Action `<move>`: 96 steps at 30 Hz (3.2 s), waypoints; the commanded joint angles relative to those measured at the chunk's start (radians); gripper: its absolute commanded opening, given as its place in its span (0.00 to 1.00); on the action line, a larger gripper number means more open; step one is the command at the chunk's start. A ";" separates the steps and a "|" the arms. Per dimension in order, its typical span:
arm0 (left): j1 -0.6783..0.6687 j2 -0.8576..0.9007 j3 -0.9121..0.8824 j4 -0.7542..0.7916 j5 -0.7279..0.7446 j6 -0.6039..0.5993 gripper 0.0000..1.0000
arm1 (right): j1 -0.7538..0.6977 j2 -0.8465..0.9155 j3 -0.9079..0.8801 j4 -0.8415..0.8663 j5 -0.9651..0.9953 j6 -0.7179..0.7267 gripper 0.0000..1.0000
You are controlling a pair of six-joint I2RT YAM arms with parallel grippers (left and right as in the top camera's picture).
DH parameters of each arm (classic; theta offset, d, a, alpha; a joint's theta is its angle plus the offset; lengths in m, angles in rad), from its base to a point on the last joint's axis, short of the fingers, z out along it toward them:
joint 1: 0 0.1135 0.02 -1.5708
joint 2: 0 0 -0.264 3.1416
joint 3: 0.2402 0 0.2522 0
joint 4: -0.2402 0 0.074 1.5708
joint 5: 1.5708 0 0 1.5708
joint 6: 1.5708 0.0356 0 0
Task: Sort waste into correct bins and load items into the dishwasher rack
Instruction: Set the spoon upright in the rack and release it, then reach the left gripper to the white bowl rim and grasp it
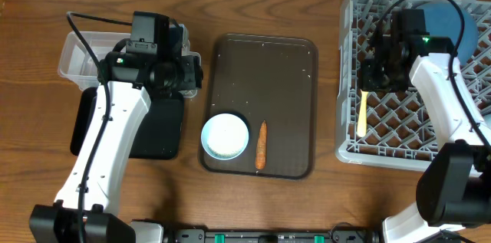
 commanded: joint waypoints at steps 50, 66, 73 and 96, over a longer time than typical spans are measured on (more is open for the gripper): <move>-0.410 0.272 -0.002 -0.037 -0.060 -0.319 0.54 | 0.155 -0.059 0.134 0.028 0.147 0.027 0.71; -0.457 0.402 -0.002 -0.084 -0.137 -0.410 0.53 | 0.155 -0.059 0.134 0.024 0.146 0.034 0.72; -0.473 0.455 -0.002 -0.061 -0.137 -0.409 0.52 | 0.155 -0.059 0.134 0.020 0.146 0.034 0.72; -0.475 0.509 -0.002 -0.029 -0.186 -0.410 0.21 | 0.155 -0.059 0.134 0.016 0.146 0.034 0.72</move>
